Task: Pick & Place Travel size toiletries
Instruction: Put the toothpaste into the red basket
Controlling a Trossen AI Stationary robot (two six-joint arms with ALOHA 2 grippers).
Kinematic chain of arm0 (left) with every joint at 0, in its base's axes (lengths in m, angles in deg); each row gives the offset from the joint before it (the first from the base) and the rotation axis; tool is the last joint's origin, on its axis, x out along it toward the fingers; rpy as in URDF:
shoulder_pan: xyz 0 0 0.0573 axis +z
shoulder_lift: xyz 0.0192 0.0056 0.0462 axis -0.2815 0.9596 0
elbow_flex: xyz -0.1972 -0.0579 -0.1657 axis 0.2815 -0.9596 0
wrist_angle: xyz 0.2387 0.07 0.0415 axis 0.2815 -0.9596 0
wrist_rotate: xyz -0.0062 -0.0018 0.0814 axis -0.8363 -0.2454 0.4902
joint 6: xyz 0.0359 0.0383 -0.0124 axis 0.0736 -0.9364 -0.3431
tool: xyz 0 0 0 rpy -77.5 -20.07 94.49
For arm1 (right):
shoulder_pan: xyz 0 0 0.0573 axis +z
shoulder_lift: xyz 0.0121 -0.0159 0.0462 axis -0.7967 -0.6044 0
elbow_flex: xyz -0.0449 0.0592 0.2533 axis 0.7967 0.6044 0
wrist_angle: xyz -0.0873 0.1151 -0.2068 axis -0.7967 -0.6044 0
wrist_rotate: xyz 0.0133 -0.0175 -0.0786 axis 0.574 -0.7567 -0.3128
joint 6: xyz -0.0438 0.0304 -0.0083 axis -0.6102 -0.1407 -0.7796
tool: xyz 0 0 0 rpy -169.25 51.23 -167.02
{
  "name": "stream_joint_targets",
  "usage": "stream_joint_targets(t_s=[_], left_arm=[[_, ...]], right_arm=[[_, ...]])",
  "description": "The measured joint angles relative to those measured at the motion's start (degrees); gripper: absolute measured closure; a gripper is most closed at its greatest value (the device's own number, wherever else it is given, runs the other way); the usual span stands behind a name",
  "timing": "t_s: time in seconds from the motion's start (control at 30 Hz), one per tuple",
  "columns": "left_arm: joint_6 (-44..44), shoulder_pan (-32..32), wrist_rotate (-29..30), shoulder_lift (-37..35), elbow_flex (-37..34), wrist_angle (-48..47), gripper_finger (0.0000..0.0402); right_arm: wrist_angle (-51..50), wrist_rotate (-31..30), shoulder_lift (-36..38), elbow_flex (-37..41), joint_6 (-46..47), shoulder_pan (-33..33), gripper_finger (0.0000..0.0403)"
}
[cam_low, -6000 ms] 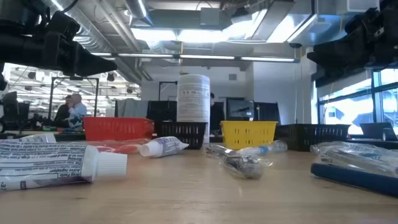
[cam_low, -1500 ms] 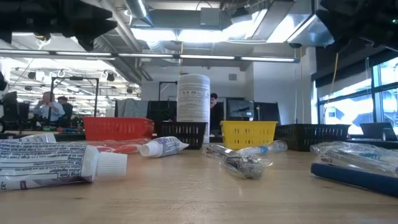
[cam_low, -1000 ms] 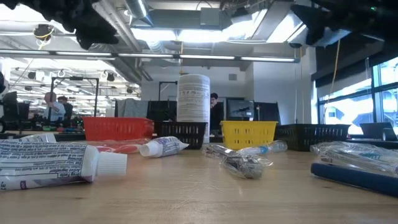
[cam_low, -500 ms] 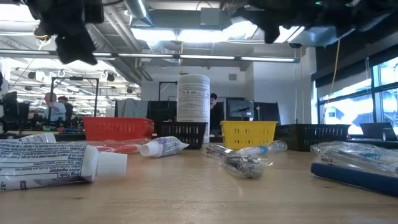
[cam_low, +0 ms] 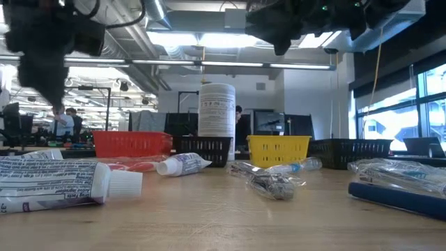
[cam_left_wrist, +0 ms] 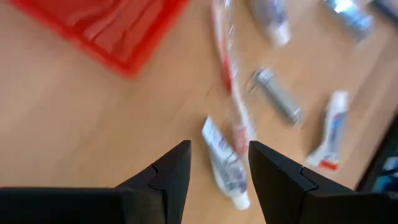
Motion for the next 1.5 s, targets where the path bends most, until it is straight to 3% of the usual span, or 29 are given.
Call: stream_joint_targets(t_s=[0.23, 0.5, 0.87, 1.3, 1.5], left_arm=[[7.33, -4.45, 0.57, 9.28, 0.00, 3.81, 0.0245], [11.62, -5.46, -0.20, 15.88, -0.01, 9.21, 0.0245], [10.32, -5.42, -0.52, 21.35, -0.02, 10.84, 0.0246], [10.48, -5.40, -0.73, 22.41, -0.02, 10.80, 0.0335], [10.02, -5.40, -0.33, 21.25, -0.02, 10.50, 0.0357]], right_arm=[[-0.97, -2.46, -0.37, -0.12, 0.26, -0.01, 0.0223], [-0.98, -2.45, -0.37, -0.12, 0.26, 0.00, 0.0215], [-1.07, -2.43, -0.37, -0.12, 0.47, 0.00, 0.0234], [-1.18, -2.43, -0.37, -0.10, 0.58, 0.00, 0.0223], [-1.18, -2.43, -0.35, -0.10, 0.58, 0.00, 0.0233]])
